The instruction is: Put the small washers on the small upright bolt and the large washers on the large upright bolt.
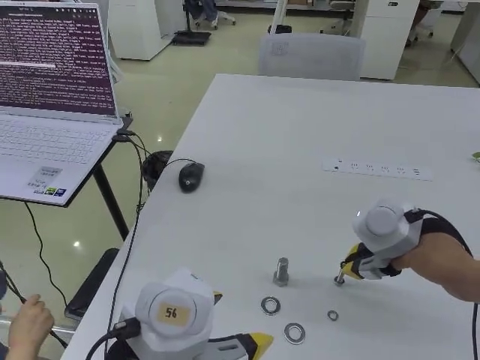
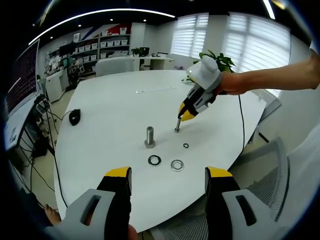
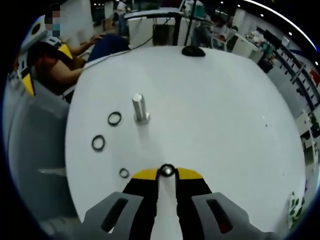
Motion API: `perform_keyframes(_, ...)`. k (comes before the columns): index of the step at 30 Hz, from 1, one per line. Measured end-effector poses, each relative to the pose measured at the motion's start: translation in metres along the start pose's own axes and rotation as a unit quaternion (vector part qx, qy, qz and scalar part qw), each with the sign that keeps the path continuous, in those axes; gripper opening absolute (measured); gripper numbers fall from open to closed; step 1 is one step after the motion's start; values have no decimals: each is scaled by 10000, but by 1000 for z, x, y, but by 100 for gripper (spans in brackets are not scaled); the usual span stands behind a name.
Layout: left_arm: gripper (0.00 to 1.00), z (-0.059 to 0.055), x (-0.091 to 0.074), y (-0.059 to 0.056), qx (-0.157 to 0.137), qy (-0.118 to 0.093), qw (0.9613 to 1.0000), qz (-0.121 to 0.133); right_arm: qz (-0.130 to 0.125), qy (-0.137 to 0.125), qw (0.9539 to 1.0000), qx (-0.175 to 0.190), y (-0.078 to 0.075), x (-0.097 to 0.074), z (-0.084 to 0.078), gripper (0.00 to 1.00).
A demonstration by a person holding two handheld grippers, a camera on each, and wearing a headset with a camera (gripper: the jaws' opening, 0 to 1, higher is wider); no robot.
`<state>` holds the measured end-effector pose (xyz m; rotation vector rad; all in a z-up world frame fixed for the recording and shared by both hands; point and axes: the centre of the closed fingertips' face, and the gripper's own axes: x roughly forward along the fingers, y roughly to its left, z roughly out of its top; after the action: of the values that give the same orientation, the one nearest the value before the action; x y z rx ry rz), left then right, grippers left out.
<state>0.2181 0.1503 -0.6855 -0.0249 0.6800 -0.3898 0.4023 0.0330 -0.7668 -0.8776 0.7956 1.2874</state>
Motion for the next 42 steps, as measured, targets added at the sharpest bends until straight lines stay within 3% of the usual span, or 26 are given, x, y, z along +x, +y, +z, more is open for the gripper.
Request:
perform_keyframes(13,59,-3,-6,5,-23,-5,10000,73,110,306,9995,-10,1,20,-12,13)
perform_keyframes(24,59,-7,-11,9,-87,6,9998,169,100,418,9989,195,4,39,-25,14)
perform_keyframes(32,58,0,-9,7,-125,-76,9997,176,128,328,9992,172,10,35,-31,20)
perform_keyframes(42,58,-3,-10,3,-55,1,9999,151,-143,47,9975,686,12,13,-49,20)
